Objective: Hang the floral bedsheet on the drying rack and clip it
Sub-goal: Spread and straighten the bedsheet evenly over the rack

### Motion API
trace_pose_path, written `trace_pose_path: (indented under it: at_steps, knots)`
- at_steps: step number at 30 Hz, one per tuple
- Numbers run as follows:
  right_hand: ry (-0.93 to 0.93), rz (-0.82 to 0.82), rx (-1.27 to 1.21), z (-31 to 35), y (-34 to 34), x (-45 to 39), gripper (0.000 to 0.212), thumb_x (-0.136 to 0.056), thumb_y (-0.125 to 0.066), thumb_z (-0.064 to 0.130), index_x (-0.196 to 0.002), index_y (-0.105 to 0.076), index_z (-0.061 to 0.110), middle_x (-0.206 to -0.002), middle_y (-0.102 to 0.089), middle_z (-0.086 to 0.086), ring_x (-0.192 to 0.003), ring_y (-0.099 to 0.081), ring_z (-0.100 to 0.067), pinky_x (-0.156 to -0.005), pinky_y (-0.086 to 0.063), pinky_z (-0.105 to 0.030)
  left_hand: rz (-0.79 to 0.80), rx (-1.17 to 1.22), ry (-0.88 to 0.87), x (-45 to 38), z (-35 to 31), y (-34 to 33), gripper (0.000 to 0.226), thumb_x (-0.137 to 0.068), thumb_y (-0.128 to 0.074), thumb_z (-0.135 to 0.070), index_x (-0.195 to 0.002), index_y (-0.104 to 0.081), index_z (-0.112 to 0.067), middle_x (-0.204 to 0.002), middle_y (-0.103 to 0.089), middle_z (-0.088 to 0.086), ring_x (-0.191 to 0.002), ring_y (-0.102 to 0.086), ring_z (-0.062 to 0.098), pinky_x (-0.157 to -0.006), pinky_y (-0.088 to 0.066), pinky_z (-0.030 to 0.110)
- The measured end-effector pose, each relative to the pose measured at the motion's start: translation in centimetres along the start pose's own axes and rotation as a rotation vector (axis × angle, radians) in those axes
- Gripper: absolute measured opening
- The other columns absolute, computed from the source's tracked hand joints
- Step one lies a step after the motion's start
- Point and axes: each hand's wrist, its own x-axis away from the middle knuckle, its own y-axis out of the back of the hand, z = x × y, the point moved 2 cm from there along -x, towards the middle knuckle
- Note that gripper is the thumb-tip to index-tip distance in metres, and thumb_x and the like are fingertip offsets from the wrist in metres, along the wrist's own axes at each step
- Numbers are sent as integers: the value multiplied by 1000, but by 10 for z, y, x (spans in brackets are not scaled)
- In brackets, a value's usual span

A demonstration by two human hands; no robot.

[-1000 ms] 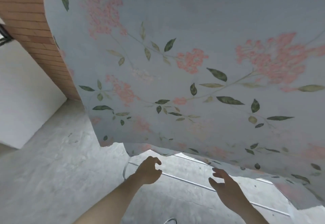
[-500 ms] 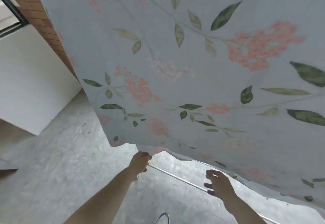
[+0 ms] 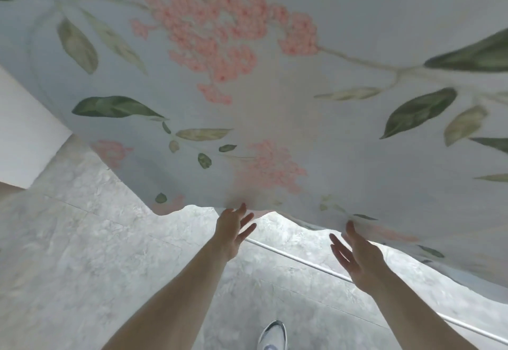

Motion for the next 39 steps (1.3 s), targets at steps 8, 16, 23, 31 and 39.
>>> trace_pose_path:
  at_steps: [8,16,23,31,39]
  knots:
    - [107,-157,-99,-21,2,-33,12,-94,-74,24,-105,-69,24,-115,-70,6,-94,-68,-9,-79,-52,-24,-121,-86,-86,-39,6,4,13,-98,-71,-28,-101,-66,-16,-108,-75,-1,-100,-72,10,-76,-53,27]
    - [182,-269,-49,-33,0,-54,8,-95,-74,24,-94,-67,23,-103,-75,5,-89,-72,-8,-71,-52,-25,-229,-219,-185,-68,7,-4,24,-93,-77,-31,-86,-64,-11,-87,-73,1,-78,-72,9,-76,-55,30]
    - [173,-323,-33,-52,9,-82,10,-94,-76,25,-90,-67,21,-98,-76,6,-86,-73,-10,-66,-52,-25,-274,-344,-199,-93,22,-1,27,-91,-77,-35,-90,-65,-11,-79,-72,-4,-65,-71,3,-86,-55,35]
    - [59,-268,-87,-60,36,-92,12,-92,-77,18,-98,-67,15,-101,-75,1,-86,-74,-13,-70,-57,-27,-271,-359,-127,-81,38,-15,25,-96,-72,-39,-87,-70,-15,-87,-76,-6,-83,-73,9,-74,-57,29]
    - [43,-171,166,-62,121,-51,33,-94,-75,22,-123,-64,11,-111,-73,-6,-94,-75,-22,-70,-61,-32,-47,-946,23,-8,95,-52,20,-99,-66,-31,-98,-72,-12,-97,-78,1,-80,-71,14,-79,-61,35]
